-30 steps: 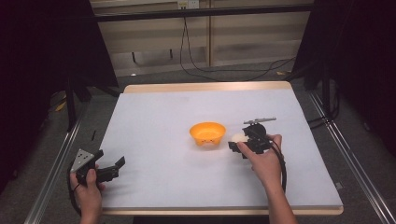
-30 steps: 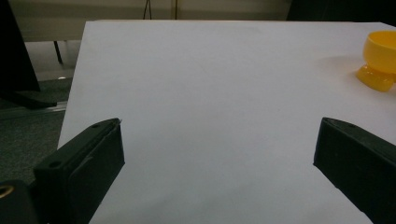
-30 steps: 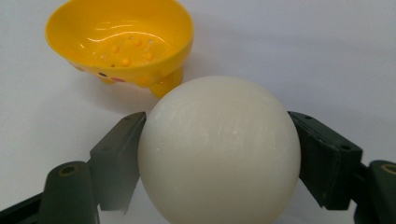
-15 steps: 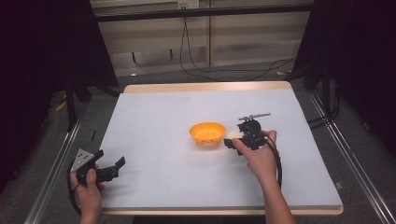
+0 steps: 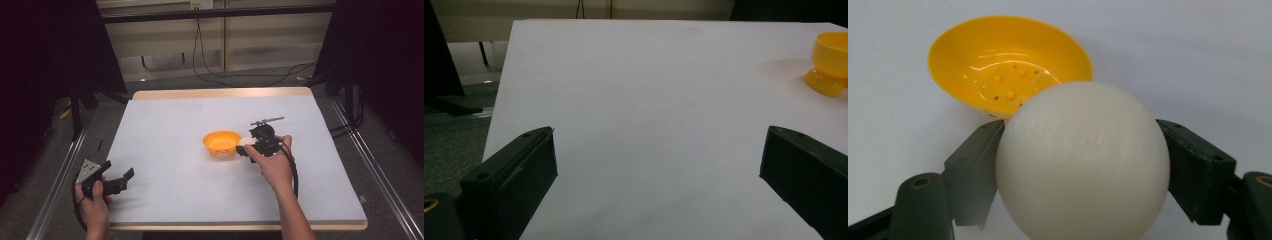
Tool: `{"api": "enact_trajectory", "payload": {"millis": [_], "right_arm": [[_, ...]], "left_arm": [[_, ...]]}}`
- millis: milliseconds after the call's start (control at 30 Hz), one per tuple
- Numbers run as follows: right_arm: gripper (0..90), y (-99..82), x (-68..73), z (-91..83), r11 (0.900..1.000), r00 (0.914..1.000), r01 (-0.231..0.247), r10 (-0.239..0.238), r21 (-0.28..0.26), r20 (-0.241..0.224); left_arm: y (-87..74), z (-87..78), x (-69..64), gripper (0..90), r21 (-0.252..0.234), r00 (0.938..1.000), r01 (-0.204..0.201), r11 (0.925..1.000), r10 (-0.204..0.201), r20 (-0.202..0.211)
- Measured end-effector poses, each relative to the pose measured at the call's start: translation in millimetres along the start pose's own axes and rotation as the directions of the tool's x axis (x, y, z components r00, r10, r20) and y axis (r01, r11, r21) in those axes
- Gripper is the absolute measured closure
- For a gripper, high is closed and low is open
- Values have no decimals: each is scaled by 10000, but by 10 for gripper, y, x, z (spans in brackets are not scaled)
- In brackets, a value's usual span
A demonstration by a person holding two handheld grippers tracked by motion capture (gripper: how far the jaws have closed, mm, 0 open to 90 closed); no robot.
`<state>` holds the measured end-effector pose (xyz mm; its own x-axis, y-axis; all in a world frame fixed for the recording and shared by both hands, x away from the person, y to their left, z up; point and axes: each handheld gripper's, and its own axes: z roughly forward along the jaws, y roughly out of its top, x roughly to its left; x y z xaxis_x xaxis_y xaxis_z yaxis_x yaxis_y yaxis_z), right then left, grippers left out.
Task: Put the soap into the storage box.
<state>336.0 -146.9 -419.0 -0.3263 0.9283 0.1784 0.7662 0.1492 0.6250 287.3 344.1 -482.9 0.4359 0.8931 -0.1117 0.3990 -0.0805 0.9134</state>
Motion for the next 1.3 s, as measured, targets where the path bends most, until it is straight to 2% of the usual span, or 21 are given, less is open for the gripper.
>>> {"api": "enact_trajectory", "payload": {"millis": [767, 1300], "right_arm": [[231, 241, 264, 139, 9991, 9988, 433, -433, 19, -222], [231, 390, 367, 263, 9981, 9978, 600, -596, 146, -283]], "left_arm": [[2, 2, 5, 16, 47, 10000, 2, 10000, -2, 78], [0, 1, 2, 16, 8, 10000, 13, 10000, -13, 40]]}}
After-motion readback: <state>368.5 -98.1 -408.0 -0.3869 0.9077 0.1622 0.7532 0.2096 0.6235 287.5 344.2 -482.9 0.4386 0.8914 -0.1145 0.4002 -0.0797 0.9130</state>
